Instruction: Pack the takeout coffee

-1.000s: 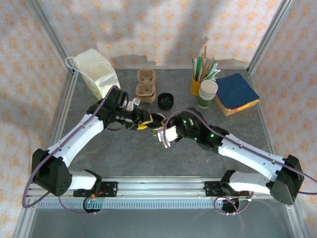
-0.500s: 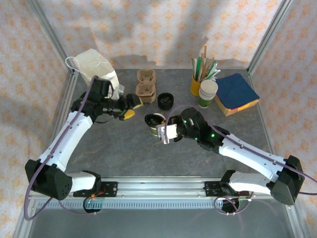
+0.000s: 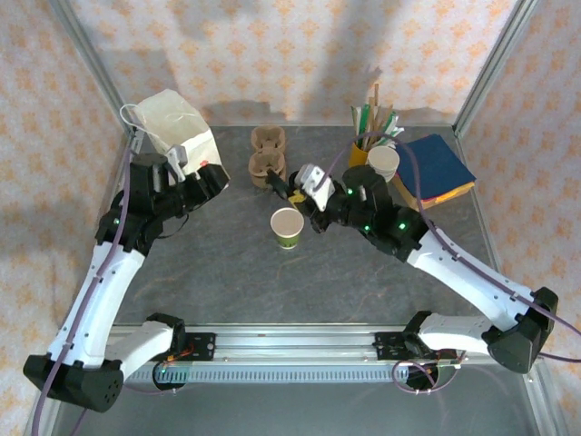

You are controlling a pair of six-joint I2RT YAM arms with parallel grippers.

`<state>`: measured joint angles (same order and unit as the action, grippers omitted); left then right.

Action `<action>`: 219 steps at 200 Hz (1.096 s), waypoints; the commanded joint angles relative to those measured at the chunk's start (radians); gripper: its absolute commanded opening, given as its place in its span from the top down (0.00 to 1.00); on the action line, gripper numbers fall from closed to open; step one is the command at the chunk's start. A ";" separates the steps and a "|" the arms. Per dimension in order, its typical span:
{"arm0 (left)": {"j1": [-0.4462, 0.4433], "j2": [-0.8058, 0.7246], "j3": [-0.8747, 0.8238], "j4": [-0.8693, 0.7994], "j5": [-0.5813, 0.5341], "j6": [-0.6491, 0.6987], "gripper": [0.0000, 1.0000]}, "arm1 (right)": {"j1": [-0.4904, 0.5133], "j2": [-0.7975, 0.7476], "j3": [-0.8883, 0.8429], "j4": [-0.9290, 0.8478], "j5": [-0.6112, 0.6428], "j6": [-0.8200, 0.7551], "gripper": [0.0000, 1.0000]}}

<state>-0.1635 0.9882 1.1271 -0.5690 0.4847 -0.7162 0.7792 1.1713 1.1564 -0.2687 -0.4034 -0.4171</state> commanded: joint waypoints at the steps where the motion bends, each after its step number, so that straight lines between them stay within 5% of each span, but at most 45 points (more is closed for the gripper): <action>1: -0.018 -0.061 -0.092 0.216 -0.052 0.011 0.27 | -0.051 0.005 0.035 -0.016 -0.128 0.358 1.00; 52: -0.128 -0.111 -0.258 0.420 -0.162 0.058 0.27 | -0.182 0.005 0.008 0.069 -0.402 0.766 1.00; 100: -0.149 -0.094 -0.332 0.493 -0.188 0.093 0.28 | -0.221 0.016 -0.067 0.200 -0.497 1.029 1.00; 219: -0.149 -0.032 -0.449 0.617 -0.101 0.048 0.27 | -0.248 0.146 -0.208 0.190 -0.510 1.193 1.00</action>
<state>-0.3080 0.9730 0.6991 -0.0231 0.3660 -0.6567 0.5365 1.3155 0.9760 -0.1104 -0.9138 0.7464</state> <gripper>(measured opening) 0.735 0.043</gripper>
